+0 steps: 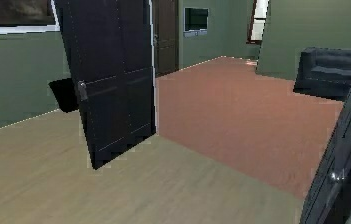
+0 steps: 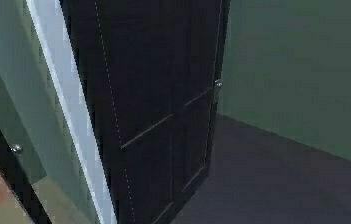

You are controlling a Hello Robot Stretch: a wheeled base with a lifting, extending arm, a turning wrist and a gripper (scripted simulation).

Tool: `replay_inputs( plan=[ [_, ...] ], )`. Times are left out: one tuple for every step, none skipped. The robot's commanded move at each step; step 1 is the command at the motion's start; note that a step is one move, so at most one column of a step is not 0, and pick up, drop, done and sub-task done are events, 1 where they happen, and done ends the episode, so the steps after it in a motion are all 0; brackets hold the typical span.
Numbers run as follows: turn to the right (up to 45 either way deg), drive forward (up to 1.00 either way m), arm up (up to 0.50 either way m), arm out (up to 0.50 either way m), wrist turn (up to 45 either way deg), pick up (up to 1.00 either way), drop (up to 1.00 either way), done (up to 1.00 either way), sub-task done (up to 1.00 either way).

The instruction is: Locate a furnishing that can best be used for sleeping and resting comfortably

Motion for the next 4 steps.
replay_inputs(
  plan=[
    [-6.0, 0.00, 0.00, 0.00, 0.0, 0.00, 0.00, 0.00, 0.00],
    [0.0, 0.75, 0.00, 0.00, 0.0, 0.00, 0.00, 0.00, 0.00],
    [24.0, 0.00, 0.00, 0.00, 0.0, 0.00, 0.00, 0.00, 0.00],
    [0.0, 1.00, 0.00, 0.00, 0.0, 0.00, 0.00, 0.00, 0.00]
  ],
)
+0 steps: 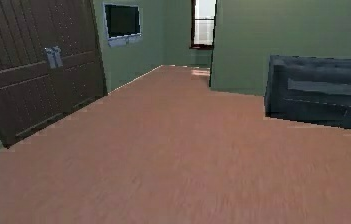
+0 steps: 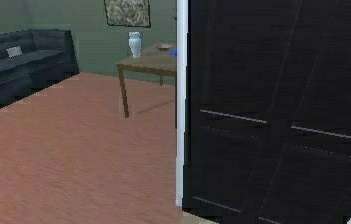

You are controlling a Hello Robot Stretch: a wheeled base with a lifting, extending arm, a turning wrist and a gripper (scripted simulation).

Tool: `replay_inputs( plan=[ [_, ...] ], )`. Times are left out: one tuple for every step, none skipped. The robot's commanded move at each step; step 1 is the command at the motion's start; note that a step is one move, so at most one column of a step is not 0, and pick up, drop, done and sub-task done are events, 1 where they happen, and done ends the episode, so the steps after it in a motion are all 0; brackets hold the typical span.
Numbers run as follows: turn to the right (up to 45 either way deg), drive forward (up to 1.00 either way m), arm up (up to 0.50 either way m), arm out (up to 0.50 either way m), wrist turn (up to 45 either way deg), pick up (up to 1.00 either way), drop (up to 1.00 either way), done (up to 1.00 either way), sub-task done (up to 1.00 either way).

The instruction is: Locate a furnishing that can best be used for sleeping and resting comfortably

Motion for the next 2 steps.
replay_inputs(
  plan=[
    [3.0, 0.00, 0.00, 0.00, 0.0, 0.00, 0.00, 0.00, 0.00],
    [0.0, 0.55, 0.00, 0.00, 0.0, 0.00, 0.00, 0.00, 0.00]
  ],
)
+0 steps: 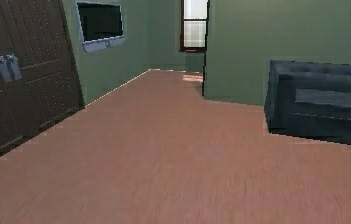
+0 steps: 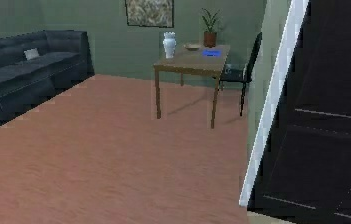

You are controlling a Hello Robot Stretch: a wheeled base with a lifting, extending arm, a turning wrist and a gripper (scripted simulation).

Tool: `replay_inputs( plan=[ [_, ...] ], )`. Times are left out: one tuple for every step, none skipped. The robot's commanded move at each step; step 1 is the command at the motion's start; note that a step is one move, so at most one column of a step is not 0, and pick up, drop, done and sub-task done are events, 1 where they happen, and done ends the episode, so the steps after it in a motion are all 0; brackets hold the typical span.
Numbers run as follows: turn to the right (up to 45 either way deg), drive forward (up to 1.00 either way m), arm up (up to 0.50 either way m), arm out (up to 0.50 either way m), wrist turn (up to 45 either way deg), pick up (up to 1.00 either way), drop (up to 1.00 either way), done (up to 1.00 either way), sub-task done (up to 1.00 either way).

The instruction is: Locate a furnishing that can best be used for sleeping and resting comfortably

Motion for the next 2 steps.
replay_inputs(
  plan=[
    [6.0, 0.00, 0.00, 0.00, 0.0, 0.00, 0.00, 0.00, 0.00],
    [0.0, 0.05, 0.00, 0.00, 0.0, 0.00, 0.00, 0.00, 0.00]
  ],
)
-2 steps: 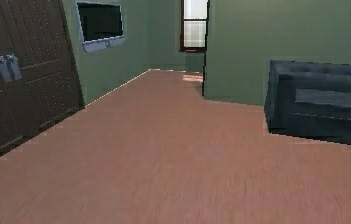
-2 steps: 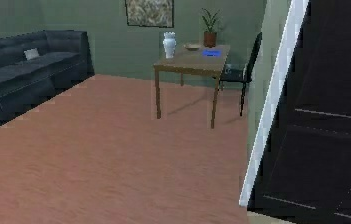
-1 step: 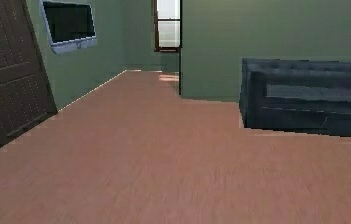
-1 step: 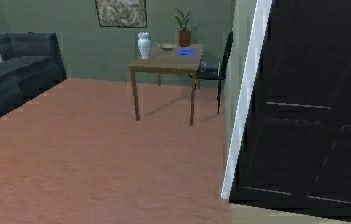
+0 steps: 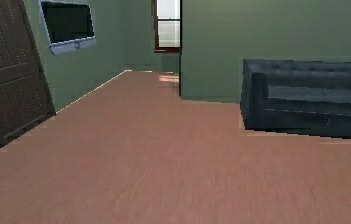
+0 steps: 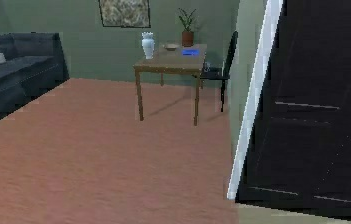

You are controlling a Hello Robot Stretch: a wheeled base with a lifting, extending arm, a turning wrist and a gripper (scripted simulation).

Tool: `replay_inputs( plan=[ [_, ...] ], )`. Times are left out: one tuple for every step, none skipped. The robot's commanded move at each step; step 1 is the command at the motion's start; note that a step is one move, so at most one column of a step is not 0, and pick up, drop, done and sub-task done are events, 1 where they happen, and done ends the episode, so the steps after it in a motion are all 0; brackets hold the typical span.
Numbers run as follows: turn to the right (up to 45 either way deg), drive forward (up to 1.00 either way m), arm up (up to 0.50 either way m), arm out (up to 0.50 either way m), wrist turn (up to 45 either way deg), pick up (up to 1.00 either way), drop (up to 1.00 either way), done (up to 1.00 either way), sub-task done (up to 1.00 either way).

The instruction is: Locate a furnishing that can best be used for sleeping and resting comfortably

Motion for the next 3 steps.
replay_inputs(
  plan=[
    [-6.0, 0.00, 0.00, 0.00, 0.0, 0.00, 0.00, 0.00, 0.00],
    [0.0, 1.00, 0.00, 0.00, 0.0, 0.00, 0.00, 0.00, 0.00],
    [-3.0, 0.00, 0.00, 0.00, 0.0, 0.00, 0.00, 0.00, 0.00]
  ],
)
